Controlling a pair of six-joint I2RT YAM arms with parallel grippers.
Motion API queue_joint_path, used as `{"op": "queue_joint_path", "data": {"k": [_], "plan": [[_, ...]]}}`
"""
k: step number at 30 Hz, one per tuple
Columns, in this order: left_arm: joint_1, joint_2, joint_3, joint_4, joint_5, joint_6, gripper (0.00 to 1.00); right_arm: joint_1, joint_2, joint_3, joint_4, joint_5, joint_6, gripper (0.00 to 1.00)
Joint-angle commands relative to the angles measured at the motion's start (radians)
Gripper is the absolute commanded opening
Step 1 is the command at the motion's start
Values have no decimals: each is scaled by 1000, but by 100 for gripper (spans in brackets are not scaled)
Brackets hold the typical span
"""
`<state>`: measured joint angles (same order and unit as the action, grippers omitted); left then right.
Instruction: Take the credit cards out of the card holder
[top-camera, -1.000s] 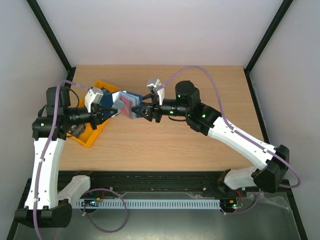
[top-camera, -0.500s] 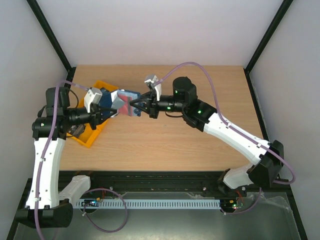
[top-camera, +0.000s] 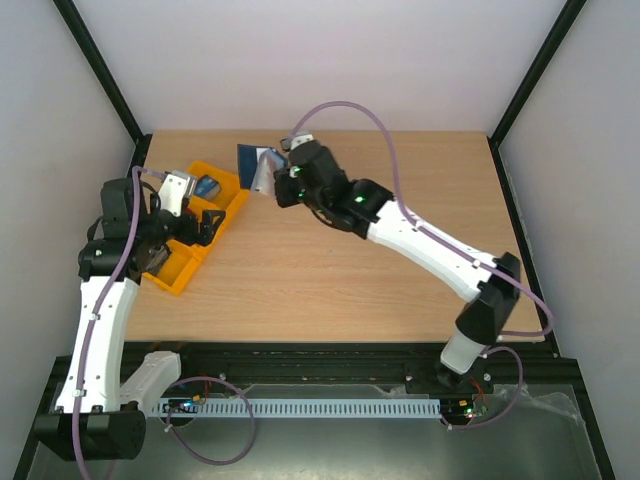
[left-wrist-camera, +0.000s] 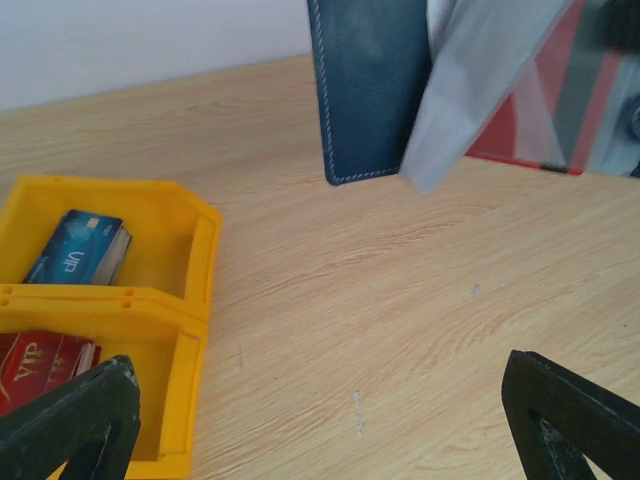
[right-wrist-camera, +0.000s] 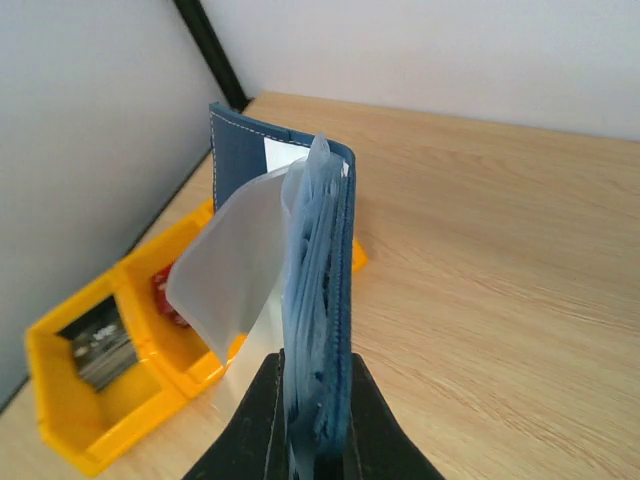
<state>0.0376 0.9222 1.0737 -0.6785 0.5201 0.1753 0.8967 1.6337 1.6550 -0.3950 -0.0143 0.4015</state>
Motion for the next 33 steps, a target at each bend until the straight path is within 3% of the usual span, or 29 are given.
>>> {"op": "queue_joint_path", "data": {"k": [1, 7, 11, 22, 25, 29, 33], "plan": [[-12, -4, -16, 46, -44, -20, 99, 97, 111, 179, -238, 311, -14, 2], [-33, 12, -34, 70, 2, -36, 99, 140, 152, 230, -198, 143, -7, 2], [-40, 10, -43, 90, -86, -23, 99, 142, 136, 214, -150, -37, -29, 2], [-45, 1, -68, 105, -99, -9, 99, 135, 88, 202, -113, -234, -73, 2], [-47, 0, -62, 101, -131, 6, 99, 123, 78, 194, -101, -231, -50, 2], [-58, -2, -15, 44, -12, 24, 99, 98, 93, 193, -116, -139, 10, 2], [-81, 12, 19, 24, 30, 37, 99, 90, 109, 195, -88, -168, 46, 2]]}}
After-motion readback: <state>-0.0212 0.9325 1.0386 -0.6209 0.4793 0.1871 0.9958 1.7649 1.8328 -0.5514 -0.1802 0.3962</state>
